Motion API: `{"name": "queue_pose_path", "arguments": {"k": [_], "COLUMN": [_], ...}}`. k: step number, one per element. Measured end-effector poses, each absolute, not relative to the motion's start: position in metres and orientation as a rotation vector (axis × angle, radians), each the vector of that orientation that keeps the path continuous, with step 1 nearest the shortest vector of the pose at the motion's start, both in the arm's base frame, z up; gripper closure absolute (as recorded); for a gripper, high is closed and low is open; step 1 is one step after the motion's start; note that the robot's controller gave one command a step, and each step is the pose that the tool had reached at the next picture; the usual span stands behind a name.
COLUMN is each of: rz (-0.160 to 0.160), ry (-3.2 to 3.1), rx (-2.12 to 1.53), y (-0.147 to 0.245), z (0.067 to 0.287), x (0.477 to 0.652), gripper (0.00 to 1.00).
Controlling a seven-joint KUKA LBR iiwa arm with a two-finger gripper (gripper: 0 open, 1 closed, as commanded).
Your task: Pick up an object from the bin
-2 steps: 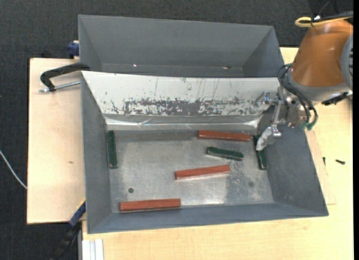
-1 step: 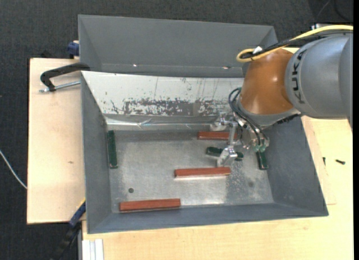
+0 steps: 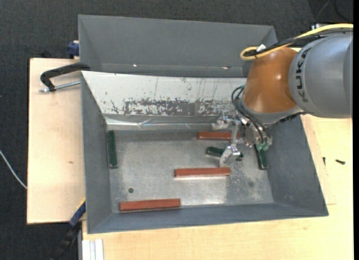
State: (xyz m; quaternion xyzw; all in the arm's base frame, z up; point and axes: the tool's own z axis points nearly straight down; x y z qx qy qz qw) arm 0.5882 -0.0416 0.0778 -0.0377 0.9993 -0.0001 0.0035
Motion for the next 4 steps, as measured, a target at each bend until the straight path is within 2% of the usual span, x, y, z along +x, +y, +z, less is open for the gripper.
{"name": "queue_pose_path", "arguments": {"k": [1,2,3,4], "rz": [-0.002,0.001,-0.008,-0.008], "ry": [3.129,3.132,3.121,3.121], "rx": [-0.114,-0.156,0.229,0.229], "y": [-0.07,-0.08,-0.056,-0.056], "z": [0.103,0.073,0.078,0.078], "x": [0.592,0.604,0.587,0.587], "gripper": [0.0,0.0,1.0,1.0]}}
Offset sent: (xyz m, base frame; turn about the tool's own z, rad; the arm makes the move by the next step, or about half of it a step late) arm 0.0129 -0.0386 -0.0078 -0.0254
